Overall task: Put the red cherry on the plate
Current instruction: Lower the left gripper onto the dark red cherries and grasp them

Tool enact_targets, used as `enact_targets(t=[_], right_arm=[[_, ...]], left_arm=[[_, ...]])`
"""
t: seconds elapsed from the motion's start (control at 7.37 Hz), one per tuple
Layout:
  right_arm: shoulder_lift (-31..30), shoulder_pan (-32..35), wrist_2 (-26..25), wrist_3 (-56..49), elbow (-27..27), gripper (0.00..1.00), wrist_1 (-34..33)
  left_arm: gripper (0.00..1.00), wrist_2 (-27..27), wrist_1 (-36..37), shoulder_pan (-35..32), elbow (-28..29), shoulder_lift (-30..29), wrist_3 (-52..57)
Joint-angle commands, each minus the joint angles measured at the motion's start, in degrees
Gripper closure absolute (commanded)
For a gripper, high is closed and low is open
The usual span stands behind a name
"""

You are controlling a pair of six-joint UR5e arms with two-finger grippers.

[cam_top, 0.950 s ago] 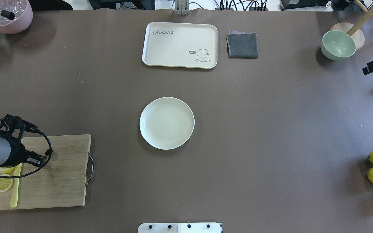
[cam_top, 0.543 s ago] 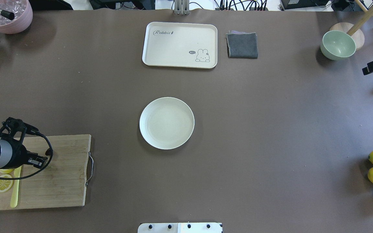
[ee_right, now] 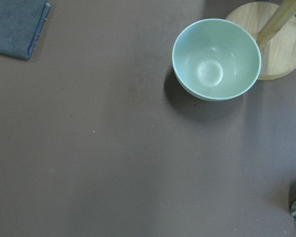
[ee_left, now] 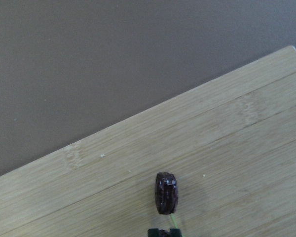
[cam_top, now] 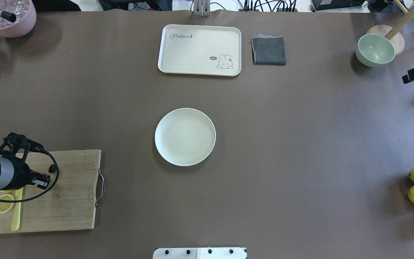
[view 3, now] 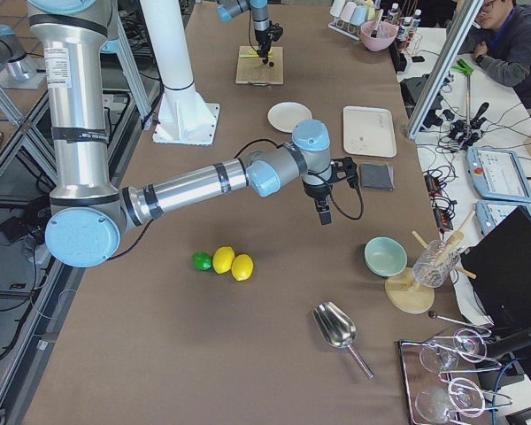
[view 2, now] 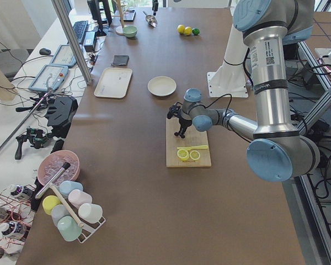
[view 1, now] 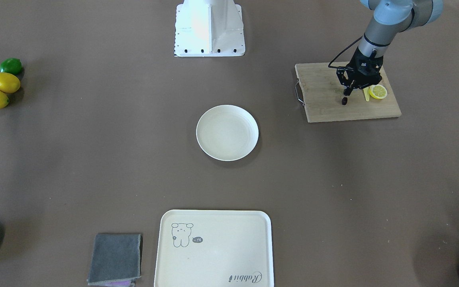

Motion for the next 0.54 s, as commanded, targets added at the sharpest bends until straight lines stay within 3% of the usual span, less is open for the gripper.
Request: enact_targets(t=[0.0, 0.41], right_arm=[[-0.1, 0.0, 0.1, 0.1, 0.0, 0.00, 0.0], [-0.9, 0.0, 0.0, 0.1, 0.0, 0.00, 0.3]], left_arm=[[1.00, -0.4, 0.0, -0.8, -2.9, 0.2, -0.2], [1.00, -0.5, 0.0, -0.8, -1.9, -9.4, -8.5]])
